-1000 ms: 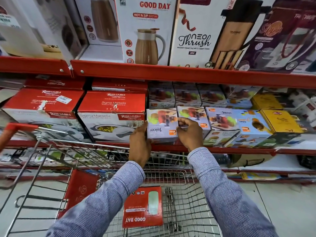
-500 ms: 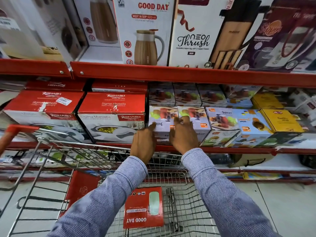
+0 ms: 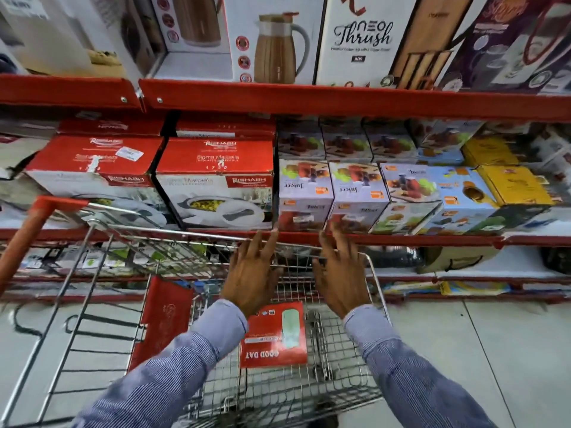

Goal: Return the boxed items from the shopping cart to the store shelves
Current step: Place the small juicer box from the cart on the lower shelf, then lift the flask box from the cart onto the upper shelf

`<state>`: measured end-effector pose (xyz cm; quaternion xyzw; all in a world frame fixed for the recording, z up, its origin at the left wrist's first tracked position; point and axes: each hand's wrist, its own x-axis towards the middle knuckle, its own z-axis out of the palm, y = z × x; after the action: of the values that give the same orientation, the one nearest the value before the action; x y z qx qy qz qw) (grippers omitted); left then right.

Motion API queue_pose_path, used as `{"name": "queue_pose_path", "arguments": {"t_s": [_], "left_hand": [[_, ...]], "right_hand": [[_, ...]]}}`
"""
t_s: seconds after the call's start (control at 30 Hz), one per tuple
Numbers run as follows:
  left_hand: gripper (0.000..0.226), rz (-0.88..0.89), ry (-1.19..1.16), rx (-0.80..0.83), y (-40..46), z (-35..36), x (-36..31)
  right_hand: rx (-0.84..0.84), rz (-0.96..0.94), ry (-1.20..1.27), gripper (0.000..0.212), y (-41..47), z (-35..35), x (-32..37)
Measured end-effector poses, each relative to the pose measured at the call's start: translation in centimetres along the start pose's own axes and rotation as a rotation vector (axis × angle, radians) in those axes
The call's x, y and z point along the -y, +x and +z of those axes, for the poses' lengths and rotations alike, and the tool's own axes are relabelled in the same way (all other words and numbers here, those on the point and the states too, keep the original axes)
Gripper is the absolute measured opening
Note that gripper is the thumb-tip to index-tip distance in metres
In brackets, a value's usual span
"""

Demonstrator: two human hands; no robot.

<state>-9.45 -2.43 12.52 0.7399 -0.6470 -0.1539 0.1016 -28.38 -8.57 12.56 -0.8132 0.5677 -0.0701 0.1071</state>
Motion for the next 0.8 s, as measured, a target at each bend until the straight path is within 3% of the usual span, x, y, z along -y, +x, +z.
{"name": "queue_pose_path", "arguments": {"t_s": [0.13,0.2,0.27,0.3,0.37,0.43,0.5,0.7,0.8], "left_hand": [[0.089,-0.252,-0.204,0.223,-5.1,4.0,2.9],[0.096,-0.418,-0.417,0.394,-6.4,6.4,4.3],[0.115,-0.632,-0.674,0.452,-7.1,9.2,5.4],[0.109,-0.72,-0.768,0.471,-7.4,9.5,5.2],[0.059,-0.83,-0.908,0.474,-7.6,8.6,3.9],[0.031,-0.862,-0.978,0.449,-7.6,8.0,2.9],[0.025,-0.88,-0.998,0.408,-7.8,7.6,3.0],[0.035,-0.78,-1.009,0.28,-8.2,2.6,3.8],[0.042,-0.657,-0.972,0.165,-8.2,-1.8,4.3]], "right_hand": [[0.252,0.228,0.295,0.068,-4.6,5.2,-0.1],[0.395,0.358,0.414,0.06,-5.8,7.2,0.1],[0.493,0.424,0.458,0.053,-6.6,8.5,0.4],[0.523,0.439,0.457,0.053,-6.9,9.0,0.7],[0.546,0.465,0.454,0.05,-7.4,9.7,1.1],[0.54,0.449,0.45,0.044,-7.6,9.7,1.6],[0.552,0.433,0.461,0.039,-7.3,9.8,1.6],[0.407,0.374,0.661,0.046,-6.8,5.0,2.8],[0.225,0.332,0.815,0.027,-6.4,-0.3,5.4]]}}
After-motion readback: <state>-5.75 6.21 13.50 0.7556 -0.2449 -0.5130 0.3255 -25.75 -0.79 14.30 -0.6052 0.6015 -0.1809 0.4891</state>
